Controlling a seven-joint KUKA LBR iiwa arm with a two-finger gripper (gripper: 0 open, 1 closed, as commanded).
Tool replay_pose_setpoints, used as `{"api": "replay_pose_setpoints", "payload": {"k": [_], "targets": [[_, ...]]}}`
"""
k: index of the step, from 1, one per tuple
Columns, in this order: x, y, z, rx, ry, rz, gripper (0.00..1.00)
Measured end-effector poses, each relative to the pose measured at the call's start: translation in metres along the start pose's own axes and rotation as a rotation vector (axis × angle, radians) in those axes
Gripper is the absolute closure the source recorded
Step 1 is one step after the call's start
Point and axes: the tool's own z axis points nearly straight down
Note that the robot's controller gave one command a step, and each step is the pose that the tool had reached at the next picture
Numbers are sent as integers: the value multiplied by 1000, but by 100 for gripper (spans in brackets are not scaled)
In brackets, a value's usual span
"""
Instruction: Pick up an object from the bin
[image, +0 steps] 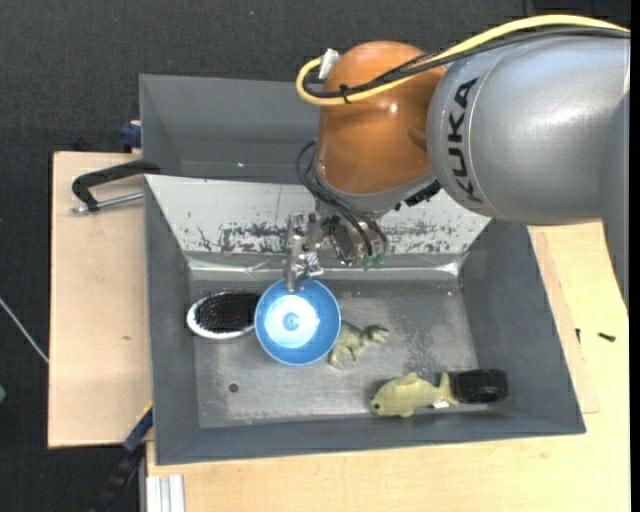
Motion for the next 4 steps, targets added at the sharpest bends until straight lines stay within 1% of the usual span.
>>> {"api": "replay_pose_setpoints", "payload": {"k": [1, 2, 3, 4], "targets": [[2, -1, 5, 0, 9, 1, 0], [1, 30, 140, -1, 18, -148, 0], [-1, 28, 134, 1, 18, -146, 100], [-7, 24, -12, 0, 1, -104, 100]]}}
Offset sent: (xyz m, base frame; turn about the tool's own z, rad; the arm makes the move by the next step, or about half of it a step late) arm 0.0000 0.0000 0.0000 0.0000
